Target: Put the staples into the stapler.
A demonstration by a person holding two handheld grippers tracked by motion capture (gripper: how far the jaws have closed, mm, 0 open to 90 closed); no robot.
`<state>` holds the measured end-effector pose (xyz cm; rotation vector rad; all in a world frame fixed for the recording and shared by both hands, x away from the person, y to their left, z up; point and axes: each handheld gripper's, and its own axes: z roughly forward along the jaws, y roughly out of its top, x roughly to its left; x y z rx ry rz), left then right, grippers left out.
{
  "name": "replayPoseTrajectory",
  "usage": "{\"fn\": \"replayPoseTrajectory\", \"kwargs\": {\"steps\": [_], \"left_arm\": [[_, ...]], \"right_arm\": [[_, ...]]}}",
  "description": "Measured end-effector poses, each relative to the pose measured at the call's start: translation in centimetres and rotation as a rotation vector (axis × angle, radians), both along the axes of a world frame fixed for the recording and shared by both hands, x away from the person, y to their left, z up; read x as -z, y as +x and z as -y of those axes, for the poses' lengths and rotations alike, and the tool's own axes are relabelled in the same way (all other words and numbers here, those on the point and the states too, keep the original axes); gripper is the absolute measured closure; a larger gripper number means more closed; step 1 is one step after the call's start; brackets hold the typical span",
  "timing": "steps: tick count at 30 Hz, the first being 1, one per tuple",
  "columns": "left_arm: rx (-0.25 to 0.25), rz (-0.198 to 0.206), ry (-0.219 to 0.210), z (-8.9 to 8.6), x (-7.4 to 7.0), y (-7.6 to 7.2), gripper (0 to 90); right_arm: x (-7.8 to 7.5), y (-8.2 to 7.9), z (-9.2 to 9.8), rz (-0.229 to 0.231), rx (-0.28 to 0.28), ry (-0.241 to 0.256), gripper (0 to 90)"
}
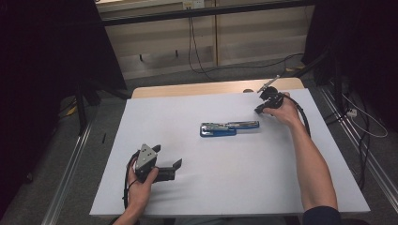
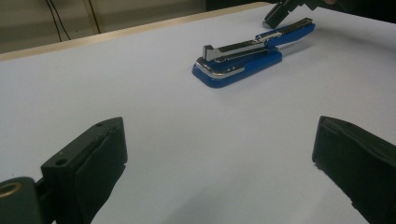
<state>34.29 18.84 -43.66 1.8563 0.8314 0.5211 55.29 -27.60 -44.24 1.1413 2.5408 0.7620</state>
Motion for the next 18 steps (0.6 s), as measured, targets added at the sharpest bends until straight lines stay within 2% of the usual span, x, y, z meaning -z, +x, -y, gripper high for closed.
{"fn": "replayPoseTrajectory", "kwargs": {"steps": [18], "left_arm": [[0.001, 0.002, 0.004, 0.0, 0.0, -0.1, 3.3]], "right_arm": [[-0.8, -1.3, 0.2, 0.029, -0.014, 0.039, 79.6]]}}
